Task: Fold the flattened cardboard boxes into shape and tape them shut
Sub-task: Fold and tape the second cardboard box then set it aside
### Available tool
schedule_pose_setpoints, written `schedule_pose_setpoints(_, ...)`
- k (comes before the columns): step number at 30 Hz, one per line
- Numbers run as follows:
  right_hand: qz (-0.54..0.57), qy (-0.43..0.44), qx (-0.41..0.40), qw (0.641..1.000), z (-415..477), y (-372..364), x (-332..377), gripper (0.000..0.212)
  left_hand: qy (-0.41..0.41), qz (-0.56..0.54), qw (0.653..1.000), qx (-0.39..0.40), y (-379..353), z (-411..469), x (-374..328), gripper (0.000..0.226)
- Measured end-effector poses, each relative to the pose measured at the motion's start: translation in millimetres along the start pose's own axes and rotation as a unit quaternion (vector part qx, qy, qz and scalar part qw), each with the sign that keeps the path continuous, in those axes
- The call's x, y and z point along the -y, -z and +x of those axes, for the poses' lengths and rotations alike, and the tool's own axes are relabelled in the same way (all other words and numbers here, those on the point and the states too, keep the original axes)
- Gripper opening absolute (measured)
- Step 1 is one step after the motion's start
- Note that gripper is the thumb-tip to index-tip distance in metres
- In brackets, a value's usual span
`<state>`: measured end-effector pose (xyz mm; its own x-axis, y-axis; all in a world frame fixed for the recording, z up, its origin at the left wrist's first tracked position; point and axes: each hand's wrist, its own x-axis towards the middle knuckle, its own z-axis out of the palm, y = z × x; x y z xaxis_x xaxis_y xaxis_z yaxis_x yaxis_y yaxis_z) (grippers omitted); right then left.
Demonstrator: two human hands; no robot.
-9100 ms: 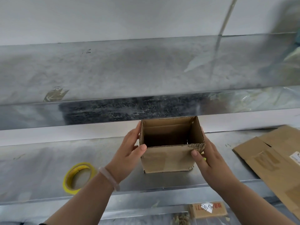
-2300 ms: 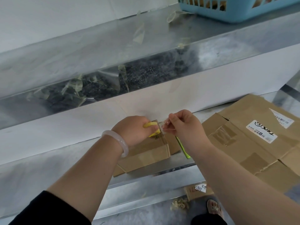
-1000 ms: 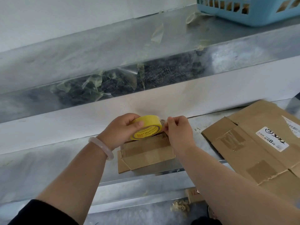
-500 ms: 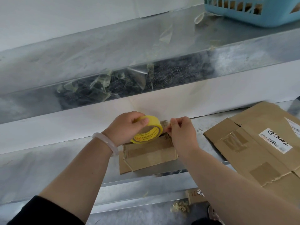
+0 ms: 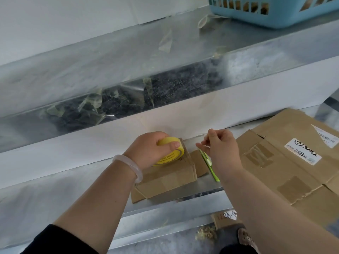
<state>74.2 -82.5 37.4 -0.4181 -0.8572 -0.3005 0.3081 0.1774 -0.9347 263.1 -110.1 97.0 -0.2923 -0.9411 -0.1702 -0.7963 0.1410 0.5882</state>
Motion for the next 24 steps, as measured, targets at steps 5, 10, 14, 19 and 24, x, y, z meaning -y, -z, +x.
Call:
schedule_pose_setpoints(5, 0.066, 0.009, -0.002, 0.998, -4.6, 4.1, 10.2, 0.013, 0.001, 0.039, 0.999, -0.016, -4.3, 4.1, -5.3, 0.033)
schedule_pose_setpoints(10, 0.152, -0.069, 0.029, 0.985, -8.2, -9.5, 6.1, 0.014, 0.002, 0.019, 0.999, -0.031, -2.7, -2.9, 4.6, 0.030)
schedule_pose_setpoints(14, 0.210, -0.167, 0.069, 0.961, -3.5, -23.4, 3.9, 0.021, 0.001, -0.004, 0.999, -0.046, 0.1, -7.0, 8.6, 0.030)
schedule_pose_setpoints(19, 0.123, -0.169, 0.093, 0.973, -11.5, -37.2, -3.4, 0.029, 0.005, -0.005, 0.999, -0.054, -1.9, -11.9, 8.6, 0.032)
schedule_pose_setpoints(24, 0.080, -0.129, 0.073, 0.986, -9.3, -40.8, -0.9, 0.026, -0.008, 0.031, 0.998, -0.061, 6.6, -12.4, 10.9, 0.036)
